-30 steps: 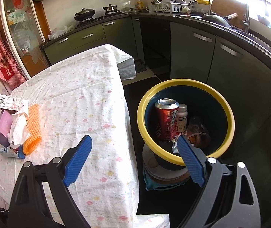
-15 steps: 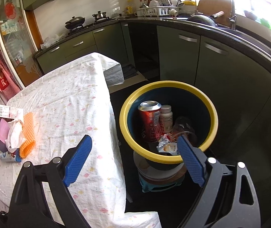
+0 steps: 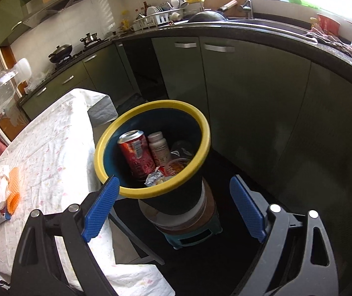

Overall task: Collect trash
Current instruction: 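Carry the water bottle over the bin and open the left tool, then reach the right tool to the white tissue and grasp it, then carry the tissue over the bin and open the right tool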

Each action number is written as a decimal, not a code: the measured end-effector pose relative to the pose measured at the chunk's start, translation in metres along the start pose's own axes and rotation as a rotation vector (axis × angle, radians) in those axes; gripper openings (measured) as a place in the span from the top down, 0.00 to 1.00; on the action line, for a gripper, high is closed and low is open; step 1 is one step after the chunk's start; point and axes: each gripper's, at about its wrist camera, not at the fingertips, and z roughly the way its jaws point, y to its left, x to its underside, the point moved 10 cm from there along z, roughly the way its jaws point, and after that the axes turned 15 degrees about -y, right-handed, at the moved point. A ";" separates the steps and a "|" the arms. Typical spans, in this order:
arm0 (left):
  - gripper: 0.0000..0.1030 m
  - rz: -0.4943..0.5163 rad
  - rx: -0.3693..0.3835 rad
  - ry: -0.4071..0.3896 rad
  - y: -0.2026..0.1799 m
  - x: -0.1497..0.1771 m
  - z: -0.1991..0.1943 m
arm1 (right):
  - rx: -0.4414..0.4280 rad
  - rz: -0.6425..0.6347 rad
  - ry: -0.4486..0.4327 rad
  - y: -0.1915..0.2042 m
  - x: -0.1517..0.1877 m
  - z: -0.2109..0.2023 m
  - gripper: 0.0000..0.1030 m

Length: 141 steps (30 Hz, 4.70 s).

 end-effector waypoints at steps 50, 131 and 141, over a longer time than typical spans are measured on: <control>0.05 -0.169 -0.559 -0.358 0.239 0.031 -0.245 | -0.234 -0.281 0.127 0.180 0.011 0.020 0.16; 0.05 -0.328 -0.917 -0.248 0.418 0.173 -0.249 | 0.088 -0.225 0.096 0.103 -0.062 0.135 0.75; 0.05 -0.336 -0.912 -0.248 0.418 0.174 -0.248 | 0.092 -0.200 0.017 0.109 -0.052 0.090 0.39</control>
